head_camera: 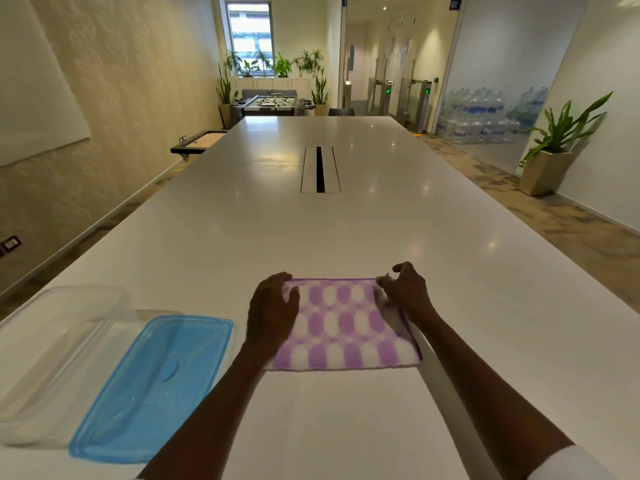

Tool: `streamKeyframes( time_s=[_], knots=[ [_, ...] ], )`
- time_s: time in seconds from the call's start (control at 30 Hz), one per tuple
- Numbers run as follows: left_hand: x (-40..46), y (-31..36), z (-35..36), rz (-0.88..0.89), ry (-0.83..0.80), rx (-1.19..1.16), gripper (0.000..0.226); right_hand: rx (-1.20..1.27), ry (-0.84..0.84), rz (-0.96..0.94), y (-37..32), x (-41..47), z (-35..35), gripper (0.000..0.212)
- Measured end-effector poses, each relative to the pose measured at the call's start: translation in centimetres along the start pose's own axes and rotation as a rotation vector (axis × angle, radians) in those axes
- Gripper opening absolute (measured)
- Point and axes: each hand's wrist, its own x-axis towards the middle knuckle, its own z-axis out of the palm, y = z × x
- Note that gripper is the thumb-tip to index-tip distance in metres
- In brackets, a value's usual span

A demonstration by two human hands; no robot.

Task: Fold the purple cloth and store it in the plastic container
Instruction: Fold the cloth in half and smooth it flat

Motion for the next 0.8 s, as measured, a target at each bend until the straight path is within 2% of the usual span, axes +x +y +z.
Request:
streamKeyframes(
  time_s=[0.07, 0.2, 0.4, 0.57, 0.63, 0.7, 0.8],
  knots=[
    [-0.6, 0.0, 0.3, 0.060, -0.129, 0.029, 0.040, -0.022, -0.054, -0.012, 0.2, -1.2, -0.5, 0.061],
    [-1.3, -0.2, 1.1, 0.066, -0.365, 0.187, 0.055, -0.071, -0.113, -0.005, 1.1, -3.9, -1.7, 0.070],
    [-1.4, -0.5, 1.6, 0.070, -0.397, 0.297, 0.059, -0.060, -0.192, 0.049, 3.1, -7.2, -3.3, 0.074],
    [-1.5, -0.7, 1.7, 0.063, -0.428, 0.299, 0.063, -0.079, -0.152, 0.008, 4.1, -8.0, -4.1, 0.057],
    [-1.6, -0.3, 1.5, 0.074, -0.437, 0.323, 0.064, -0.213, -0.133, -0.040, 3.7, -8.3, -4.0, 0.049],
    [-2.1, 0.3, 1.3, 0.092, -0.436, 0.336, 0.064, -0.396, -0.035, -0.132, 3.3, -8.9, -3.3, 0.045],
    [-3.3, 1.6, 1.3, 0.140, -0.423, 0.333, 0.063, -0.489, 0.050, -0.298, 2.5, -10.5, -1.8, 0.050]
  ],
)
